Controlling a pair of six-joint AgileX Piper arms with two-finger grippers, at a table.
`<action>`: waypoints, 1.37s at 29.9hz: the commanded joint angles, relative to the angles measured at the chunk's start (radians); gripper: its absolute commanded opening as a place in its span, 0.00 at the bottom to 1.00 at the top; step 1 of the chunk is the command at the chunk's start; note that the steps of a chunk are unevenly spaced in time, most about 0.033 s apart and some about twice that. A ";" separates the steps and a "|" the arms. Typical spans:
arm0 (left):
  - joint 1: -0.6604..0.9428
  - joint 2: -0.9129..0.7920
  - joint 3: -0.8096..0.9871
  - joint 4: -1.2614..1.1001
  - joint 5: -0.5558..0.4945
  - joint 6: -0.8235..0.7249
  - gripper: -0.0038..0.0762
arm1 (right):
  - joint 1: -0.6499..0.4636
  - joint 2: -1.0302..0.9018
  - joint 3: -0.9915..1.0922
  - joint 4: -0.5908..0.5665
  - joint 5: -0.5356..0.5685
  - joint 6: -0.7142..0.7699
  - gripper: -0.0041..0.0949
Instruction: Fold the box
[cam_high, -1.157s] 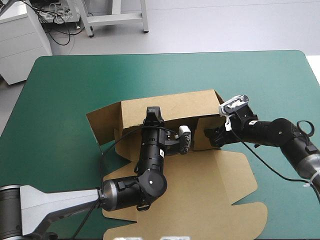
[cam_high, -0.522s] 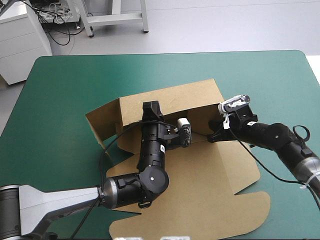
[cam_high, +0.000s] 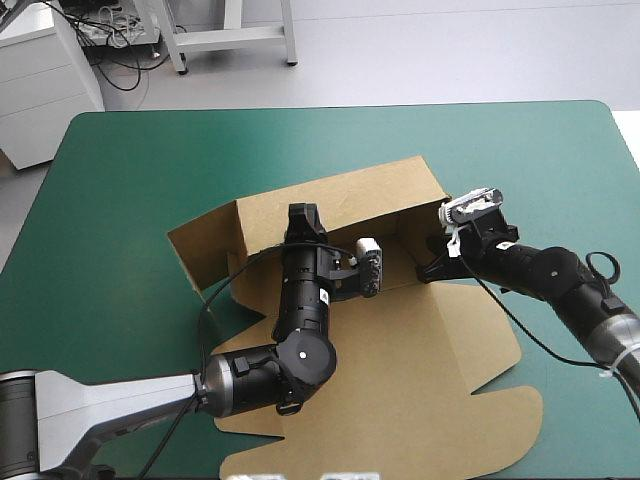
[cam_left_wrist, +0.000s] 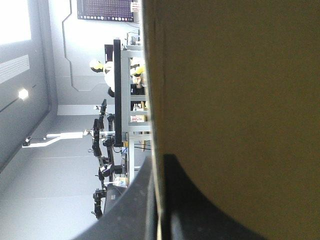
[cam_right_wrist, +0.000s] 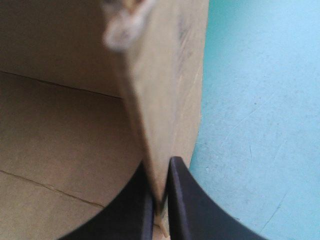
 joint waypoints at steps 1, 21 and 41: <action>-0.007 -0.038 -0.027 0.056 -0.054 0.017 0.01 | 0.004 -0.028 -0.032 0.073 -0.018 -0.009 0.02; -0.028 -0.038 -0.027 0.069 -0.098 0.019 0.64 | 0.004 -0.028 -0.032 0.087 -0.100 0.001 0.02; -0.235 -0.038 -0.027 0.051 0.028 0.021 0.57 | 0.004 0.090 -0.137 0.120 -0.203 0.001 0.02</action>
